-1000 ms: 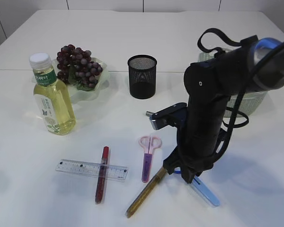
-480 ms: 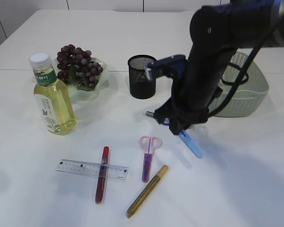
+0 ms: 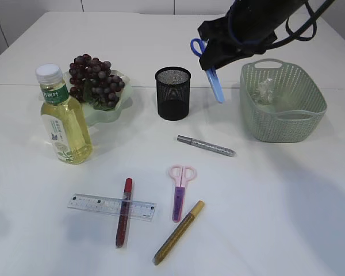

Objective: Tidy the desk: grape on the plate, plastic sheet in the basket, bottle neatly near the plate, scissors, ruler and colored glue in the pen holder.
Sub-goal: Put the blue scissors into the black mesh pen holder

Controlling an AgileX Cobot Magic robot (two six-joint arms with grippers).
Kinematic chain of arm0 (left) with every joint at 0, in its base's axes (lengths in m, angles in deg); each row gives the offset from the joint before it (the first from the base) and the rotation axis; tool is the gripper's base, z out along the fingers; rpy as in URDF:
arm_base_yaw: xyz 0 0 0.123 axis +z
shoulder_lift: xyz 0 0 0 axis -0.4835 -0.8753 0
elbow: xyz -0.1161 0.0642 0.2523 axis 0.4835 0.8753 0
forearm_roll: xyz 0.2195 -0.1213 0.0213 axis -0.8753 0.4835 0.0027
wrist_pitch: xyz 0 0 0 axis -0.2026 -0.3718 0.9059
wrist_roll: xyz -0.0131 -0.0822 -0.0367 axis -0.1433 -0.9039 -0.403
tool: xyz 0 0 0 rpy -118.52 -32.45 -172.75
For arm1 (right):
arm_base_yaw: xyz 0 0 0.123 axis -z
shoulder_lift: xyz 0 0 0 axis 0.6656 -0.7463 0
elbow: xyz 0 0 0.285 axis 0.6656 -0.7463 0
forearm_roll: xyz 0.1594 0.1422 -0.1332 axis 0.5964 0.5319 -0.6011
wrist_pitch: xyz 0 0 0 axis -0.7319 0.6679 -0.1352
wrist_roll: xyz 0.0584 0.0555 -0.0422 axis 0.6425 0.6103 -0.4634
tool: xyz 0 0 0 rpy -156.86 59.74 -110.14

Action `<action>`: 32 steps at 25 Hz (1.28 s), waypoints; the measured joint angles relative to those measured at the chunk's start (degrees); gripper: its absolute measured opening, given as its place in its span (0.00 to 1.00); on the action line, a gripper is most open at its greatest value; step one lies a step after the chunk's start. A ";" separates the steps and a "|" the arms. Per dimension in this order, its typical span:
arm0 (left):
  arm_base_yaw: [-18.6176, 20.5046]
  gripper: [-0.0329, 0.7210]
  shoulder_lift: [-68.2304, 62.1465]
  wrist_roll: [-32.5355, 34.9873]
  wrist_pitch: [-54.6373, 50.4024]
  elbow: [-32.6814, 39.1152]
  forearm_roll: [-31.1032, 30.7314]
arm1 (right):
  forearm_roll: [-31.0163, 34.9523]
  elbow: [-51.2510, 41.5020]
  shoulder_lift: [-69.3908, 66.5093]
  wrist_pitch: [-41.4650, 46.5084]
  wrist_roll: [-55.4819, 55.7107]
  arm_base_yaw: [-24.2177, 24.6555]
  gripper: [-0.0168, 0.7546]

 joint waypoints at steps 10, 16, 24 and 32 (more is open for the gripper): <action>0.00 0.63 0.00 0.00 -2.13 0.00 0.14 | 22.18 8.60 -9.52 -3.56 -18.08 4.42 0.29; 0.00 0.63 0.00 0.00 -2.13 0.00 0.14 | 29.88 14.46 -16.11 -7.12 -28.14 4.42 0.29; 0.00 0.63 0.00 0.00 -1.70 0.00 0.14 | 43.83 17.33 -21.48 -13.77 -45.46 4.42 0.29; 0.00 0.63 0.00 0.00 -1.44 0.00 0.14 | 55.73 17.47 -25.51 -16.35 -64.35 4.10 0.29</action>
